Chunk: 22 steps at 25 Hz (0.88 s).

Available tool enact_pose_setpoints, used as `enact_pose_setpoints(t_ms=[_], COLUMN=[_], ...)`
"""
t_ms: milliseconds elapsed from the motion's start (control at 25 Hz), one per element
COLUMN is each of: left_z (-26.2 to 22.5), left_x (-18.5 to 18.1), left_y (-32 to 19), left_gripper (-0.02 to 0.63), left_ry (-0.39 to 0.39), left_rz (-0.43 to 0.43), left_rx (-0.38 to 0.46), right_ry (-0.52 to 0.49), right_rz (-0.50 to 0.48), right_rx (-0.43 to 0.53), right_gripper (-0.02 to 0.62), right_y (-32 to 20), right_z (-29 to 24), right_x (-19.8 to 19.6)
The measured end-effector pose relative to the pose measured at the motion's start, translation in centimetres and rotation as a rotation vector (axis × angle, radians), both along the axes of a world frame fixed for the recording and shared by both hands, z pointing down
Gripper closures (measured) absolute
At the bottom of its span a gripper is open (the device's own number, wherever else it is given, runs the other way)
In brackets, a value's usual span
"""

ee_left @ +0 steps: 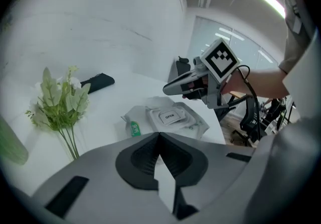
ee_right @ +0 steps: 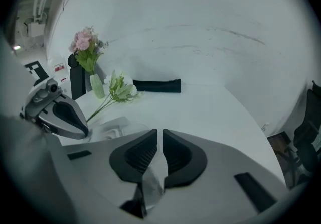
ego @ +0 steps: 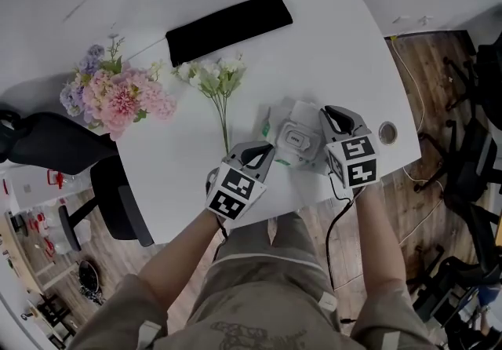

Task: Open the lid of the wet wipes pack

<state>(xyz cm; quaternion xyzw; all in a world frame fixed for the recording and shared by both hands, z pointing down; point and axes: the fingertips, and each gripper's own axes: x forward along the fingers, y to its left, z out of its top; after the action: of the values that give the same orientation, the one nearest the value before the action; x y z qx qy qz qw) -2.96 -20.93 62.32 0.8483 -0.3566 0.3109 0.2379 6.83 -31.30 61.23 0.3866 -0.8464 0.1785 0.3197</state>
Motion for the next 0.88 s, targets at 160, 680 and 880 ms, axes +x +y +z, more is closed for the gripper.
enact_pose_setpoints(t_ms=[160, 680, 880], left_z=[-1.9, -14.4, -20.5], left_x=[-0.5, -1.7, -1.3], left_y=[-0.4, -2.6, -2.0], left_gripper=[0.589, 0.589, 0.589], left_ry=[0.01, 0.032, 0.045], left_rz=[-0.039, -0.085, -0.052], left_rx=[0.036, 0.273, 0.373], right_ry=[-0.072, -0.18, -0.188], right_rz=[0.009, -0.011, -0.024], right_rx=[0.031, 0.315, 0.387], right_gripper=[0.548, 0.555, 0.555], right_y=[0.6, 4.5, 6.8], right_z=[-3.7, -21.0, -25.2], right_x=[0.5, 1.1, 1.7])
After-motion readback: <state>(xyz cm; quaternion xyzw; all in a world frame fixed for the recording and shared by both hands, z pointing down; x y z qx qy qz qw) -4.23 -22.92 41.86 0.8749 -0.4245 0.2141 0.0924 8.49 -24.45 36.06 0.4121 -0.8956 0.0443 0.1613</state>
